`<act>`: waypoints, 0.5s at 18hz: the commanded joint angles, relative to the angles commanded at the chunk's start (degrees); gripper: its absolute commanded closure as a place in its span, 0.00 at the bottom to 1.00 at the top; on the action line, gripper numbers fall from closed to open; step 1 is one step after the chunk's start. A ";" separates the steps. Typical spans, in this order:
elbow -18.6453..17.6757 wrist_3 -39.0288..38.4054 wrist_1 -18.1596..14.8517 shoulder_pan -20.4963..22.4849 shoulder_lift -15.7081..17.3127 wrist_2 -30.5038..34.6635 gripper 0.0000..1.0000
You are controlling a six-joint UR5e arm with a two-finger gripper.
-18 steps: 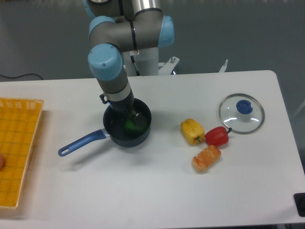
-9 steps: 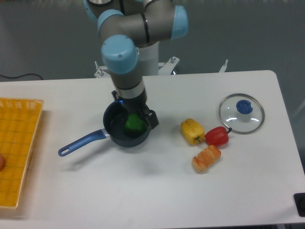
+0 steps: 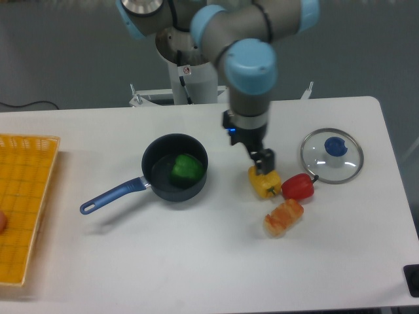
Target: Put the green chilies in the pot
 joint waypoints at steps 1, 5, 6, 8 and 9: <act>0.00 1.67 0.18 1.05 -0.35 0.00 0.00; 0.70 6.25 0.70 3.69 -2.81 -0.09 0.00; 0.88 6.60 0.70 3.96 -3.08 -0.09 0.00; 1.14 7.48 0.79 4.57 -4.13 -0.09 0.00; 1.23 8.36 0.79 4.75 -4.75 -0.09 0.00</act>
